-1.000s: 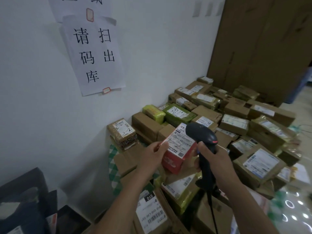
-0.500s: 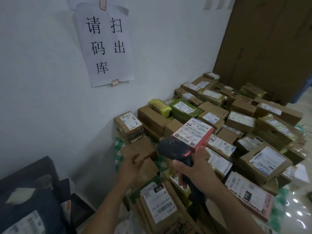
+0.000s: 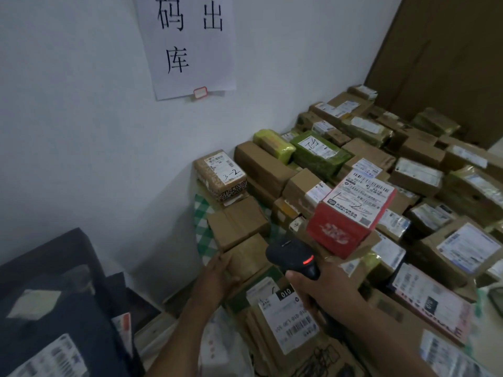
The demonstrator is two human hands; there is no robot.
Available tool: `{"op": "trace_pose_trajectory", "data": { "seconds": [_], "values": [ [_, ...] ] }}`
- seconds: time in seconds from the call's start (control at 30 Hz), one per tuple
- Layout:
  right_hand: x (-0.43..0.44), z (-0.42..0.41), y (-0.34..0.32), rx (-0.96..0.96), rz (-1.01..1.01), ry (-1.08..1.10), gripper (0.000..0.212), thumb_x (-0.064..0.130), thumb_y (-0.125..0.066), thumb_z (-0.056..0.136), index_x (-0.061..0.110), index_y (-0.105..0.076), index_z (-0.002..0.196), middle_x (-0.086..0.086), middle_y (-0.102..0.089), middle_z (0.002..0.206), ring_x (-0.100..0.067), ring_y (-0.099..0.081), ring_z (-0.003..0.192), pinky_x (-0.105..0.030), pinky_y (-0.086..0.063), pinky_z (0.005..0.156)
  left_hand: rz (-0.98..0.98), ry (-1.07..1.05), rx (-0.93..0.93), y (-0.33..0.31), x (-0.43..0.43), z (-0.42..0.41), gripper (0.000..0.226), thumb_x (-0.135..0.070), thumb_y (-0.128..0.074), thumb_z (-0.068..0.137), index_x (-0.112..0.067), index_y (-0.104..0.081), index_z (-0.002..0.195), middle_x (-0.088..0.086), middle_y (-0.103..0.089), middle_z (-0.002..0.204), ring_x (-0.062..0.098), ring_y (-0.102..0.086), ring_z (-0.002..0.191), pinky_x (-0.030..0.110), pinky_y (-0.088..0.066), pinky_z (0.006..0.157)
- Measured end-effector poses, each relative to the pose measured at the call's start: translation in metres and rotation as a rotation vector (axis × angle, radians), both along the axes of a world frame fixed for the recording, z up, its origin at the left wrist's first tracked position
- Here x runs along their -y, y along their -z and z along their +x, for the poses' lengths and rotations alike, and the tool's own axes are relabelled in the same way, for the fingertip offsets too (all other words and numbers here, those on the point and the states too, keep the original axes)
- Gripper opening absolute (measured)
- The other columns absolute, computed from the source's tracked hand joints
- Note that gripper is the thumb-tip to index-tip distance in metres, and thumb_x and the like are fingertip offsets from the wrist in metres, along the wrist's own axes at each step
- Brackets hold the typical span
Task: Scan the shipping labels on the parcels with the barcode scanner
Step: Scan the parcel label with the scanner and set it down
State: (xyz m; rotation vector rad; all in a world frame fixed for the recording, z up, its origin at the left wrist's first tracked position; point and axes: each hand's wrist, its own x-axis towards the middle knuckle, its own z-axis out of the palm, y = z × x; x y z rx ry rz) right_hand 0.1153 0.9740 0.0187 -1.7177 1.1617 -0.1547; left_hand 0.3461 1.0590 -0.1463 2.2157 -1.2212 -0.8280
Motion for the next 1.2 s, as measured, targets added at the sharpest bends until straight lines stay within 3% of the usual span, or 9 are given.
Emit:
{"op": "trace_pose_trajectory", "data": {
  "seconds": [0.13, 0.27, 0.47, 0.67, 0.83, 0.97, 1.03, 1.1, 1.2],
  "values": [
    [-0.001, -0.001, 0.005, -0.079, 0.003, 0.03, 0.036, 0.039, -0.069, 0.087, 0.013, -0.059, 0.064, -0.004, -0.065, 0.052, -0.017, -0.061, 0.049, -0.029, -0.053, 0.058, -0.005, -0.02, -0.042, 0.01, -0.002, 0.009, 0.109, -0.056, -0.077, 0.073, -0.022, -0.017, 0.157, 0.001, -0.018, 0.163, 0.019, -0.028, 0.145, 0.033, -0.033, 0.116],
    [-0.001, 0.001, 0.006, -0.093, -0.014, 0.075, 0.03, 0.038, -0.07, 0.086, 0.017, -0.061, 0.066, -0.007, -0.067, 0.055, -0.014, -0.061, 0.048, -0.021, -0.05, 0.05, 0.031, -0.061, -0.023, 0.01, 0.008, 0.009, 0.119, -0.061, -0.081, 0.066, -0.018, -0.017, 0.157, 0.005, -0.033, 0.156, 0.022, -0.04, 0.137, 0.032, -0.038, 0.108],
    [-0.002, 0.0, 0.0, -0.074, -0.035, 0.088, 0.031, 0.035, -0.067, 0.089, 0.007, -0.064, 0.076, -0.01, -0.069, 0.06, -0.013, -0.061, 0.046, -0.024, -0.052, 0.052, -0.076, -0.137, -0.146, -0.016, 0.006, 0.005, 0.109, -0.055, -0.085, 0.057, -0.022, -0.03, 0.146, 0.002, -0.038, 0.142, 0.018, -0.045, 0.122, 0.039, -0.045, 0.103],
    [-0.002, -0.002, -0.013, 0.038, 0.001, -0.071, 0.024, 0.033, -0.066, 0.09, 0.011, -0.062, 0.079, -0.01, -0.07, 0.062, -0.02, -0.064, 0.052, -0.032, -0.055, 0.06, -0.302, -0.293, -0.241, -0.072, -0.018, -0.007, 0.1, -0.038, -0.086, 0.063, -0.026, -0.032, 0.146, -0.005, -0.041, 0.129, 0.017, -0.047, 0.119, 0.041, -0.049, 0.1],
    [-0.008, 0.0, -0.026, 0.205, -0.008, -0.124, 0.015, 0.032, -0.067, 0.089, 0.019, -0.065, 0.096, -0.007, -0.072, 0.075, -0.013, -0.069, 0.064, -0.025, -0.056, 0.062, -0.5, -0.496, -0.254, -0.115, -0.04, -0.026, 0.093, -0.026, -0.081, 0.078, -0.025, -0.026, 0.152, -0.008, -0.037, 0.136, 0.014, -0.042, 0.123, 0.025, -0.046, 0.087],
    [-0.014, 0.001, -0.034, 0.273, -0.048, -0.142, 0.01, 0.03, -0.067, 0.089, 0.032, -0.058, 0.093, 0.009, -0.067, 0.086, 0.007, -0.061, 0.072, -0.004, -0.043, 0.06, -0.685, -0.651, -0.403, -0.148, -0.056, -0.045, 0.066, -0.023, -0.066, 0.091, -0.026, -0.035, 0.149, -0.005, -0.045, 0.133, 0.013, -0.051, 0.115, 0.013, -0.045, 0.068],
    [-0.019, 0.001, -0.037, 0.344, -0.001, -0.127, 0.01, 0.025, -0.066, 0.09, 0.032, -0.058, 0.09, 0.011, -0.066, 0.086, 0.003, -0.062, 0.074, -0.005, -0.045, 0.064, -0.769, -0.715, -0.476, -0.16, -0.063, -0.053, 0.056, -0.025, -0.063, 0.093, -0.026, -0.041, 0.144, 0.0, -0.05, 0.135, 0.017, -0.054, 0.117, 0.018, -0.048, 0.074],
    [-0.024, 0.0, -0.037, 0.409, 0.077, -0.091, 0.005, 0.024, -0.065, 0.09, 0.025, -0.063, 0.094, 0.002, -0.068, 0.085, -0.015, -0.067, 0.08, -0.02, -0.053, 0.075, -0.774, -0.71, -0.466, -0.17, -0.071, -0.062, 0.047, -0.028, -0.061, 0.093, -0.028, -0.045, 0.137, 0.002, -0.052, 0.136, 0.012, -0.056, 0.111, 0.018, -0.049, 0.074],
    [-0.031, -0.002, -0.043, 0.473, 0.134, -0.054, 0.005, 0.023, -0.063, 0.091, 0.022, -0.061, 0.095, -0.007, -0.067, 0.088, -0.019, -0.065, 0.076, -0.02, -0.052, 0.058, -0.688, -0.64, -0.372, -0.179, -0.084, -0.076, 0.044, -0.03, -0.061, 0.093, -0.032, -0.045, 0.134, 0.004, -0.048, 0.14, 0.005, -0.055, 0.106, 0.011, -0.051, 0.064]
  ]
}}
